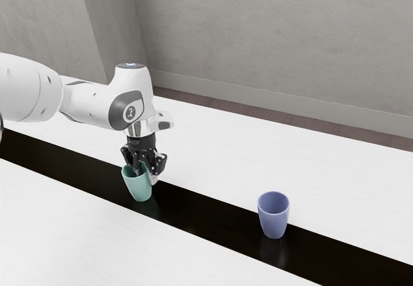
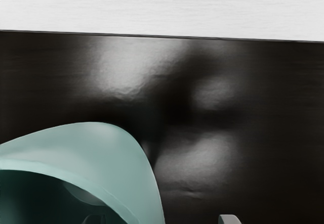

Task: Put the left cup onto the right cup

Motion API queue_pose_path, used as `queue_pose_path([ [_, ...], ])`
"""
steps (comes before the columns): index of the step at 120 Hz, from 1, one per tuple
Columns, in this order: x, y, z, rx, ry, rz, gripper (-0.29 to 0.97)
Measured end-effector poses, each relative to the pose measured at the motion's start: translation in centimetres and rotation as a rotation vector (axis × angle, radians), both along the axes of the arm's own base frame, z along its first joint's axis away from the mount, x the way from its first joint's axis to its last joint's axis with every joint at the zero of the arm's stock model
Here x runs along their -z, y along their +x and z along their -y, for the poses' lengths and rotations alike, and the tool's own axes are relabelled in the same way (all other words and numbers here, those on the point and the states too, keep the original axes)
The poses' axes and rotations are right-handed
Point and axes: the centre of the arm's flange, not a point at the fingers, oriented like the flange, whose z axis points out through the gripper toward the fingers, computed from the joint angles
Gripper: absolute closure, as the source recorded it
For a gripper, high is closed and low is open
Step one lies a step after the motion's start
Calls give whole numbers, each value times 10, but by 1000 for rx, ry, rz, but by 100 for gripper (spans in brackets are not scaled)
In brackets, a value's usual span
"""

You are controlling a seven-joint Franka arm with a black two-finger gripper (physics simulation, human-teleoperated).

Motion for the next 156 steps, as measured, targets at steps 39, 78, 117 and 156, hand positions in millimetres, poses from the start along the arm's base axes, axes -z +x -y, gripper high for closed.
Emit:
queue_pose_path([
  [39, 1, 0, 1, 1, 0, -2, 61],
  [78, 1, 0, 1, 4, 2, -1, 75],
  [117, -17, -3, 0, 2, 3, 26, 78],
  [156, -44, -6, 4, 10, 1, 62, 78],
])
